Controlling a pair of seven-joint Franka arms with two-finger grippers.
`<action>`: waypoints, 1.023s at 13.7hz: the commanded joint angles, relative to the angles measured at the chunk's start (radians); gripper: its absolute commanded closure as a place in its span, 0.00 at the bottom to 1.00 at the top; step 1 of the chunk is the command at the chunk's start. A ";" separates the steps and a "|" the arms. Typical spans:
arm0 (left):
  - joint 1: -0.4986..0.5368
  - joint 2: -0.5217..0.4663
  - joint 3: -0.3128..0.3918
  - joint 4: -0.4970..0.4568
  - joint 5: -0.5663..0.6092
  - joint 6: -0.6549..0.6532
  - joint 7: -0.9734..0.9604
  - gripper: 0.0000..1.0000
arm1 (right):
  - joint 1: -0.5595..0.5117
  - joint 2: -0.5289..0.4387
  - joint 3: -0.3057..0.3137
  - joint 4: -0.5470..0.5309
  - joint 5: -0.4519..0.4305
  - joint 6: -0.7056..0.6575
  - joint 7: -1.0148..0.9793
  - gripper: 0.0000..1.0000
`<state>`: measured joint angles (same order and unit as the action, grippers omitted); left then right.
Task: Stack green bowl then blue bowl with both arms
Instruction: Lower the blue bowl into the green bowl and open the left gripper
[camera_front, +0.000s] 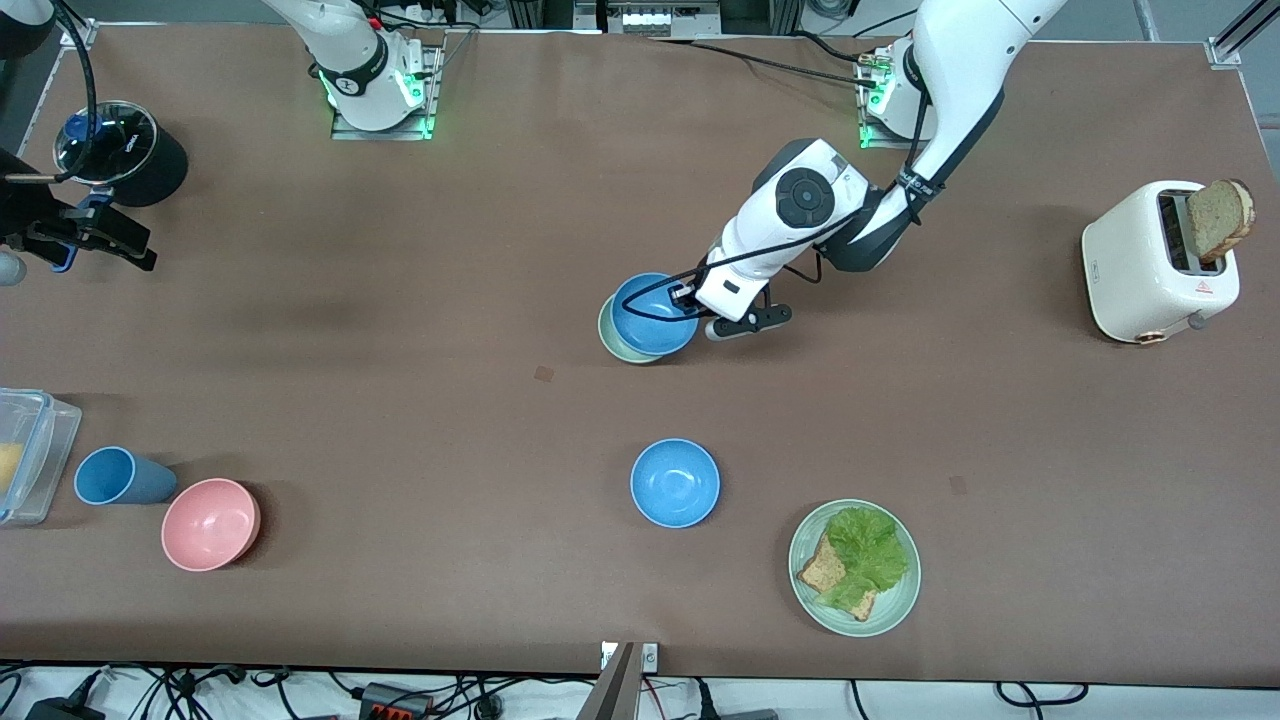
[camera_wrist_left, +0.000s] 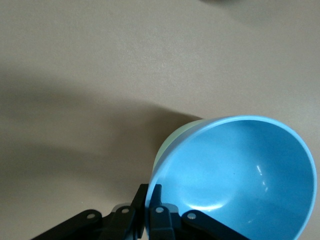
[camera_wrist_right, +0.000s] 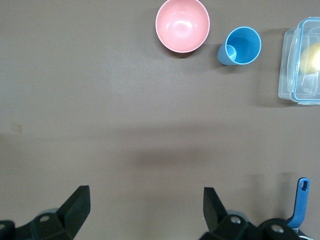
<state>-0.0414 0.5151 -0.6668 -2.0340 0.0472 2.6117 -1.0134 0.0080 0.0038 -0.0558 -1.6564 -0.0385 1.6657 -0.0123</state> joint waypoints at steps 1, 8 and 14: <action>-0.021 0.029 0.015 0.044 0.042 0.002 -0.024 0.99 | 0.003 -0.028 0.001 -0.025 0.005 0.006 -0.014 0.00; -0.064 0.048 0.036 0.074 0.043 0.001 -0.056 0.97 | 0.003 -0.027 0.002 -0.026 0.005 0.009 -0.014 0.00; -0.057 0.046 0.052 0.075 0.043 -0.008 -0.059 0.72 | 0.003 -0.027 0.002 -0.026 0.005 0.006 -0.012 0.00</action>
<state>-0.0927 0.5484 -0.6258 -1.9851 0.0582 2.6121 -1.0464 0.0089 0.0038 -0.0551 -1.6565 -0.0385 1.6658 -0.0129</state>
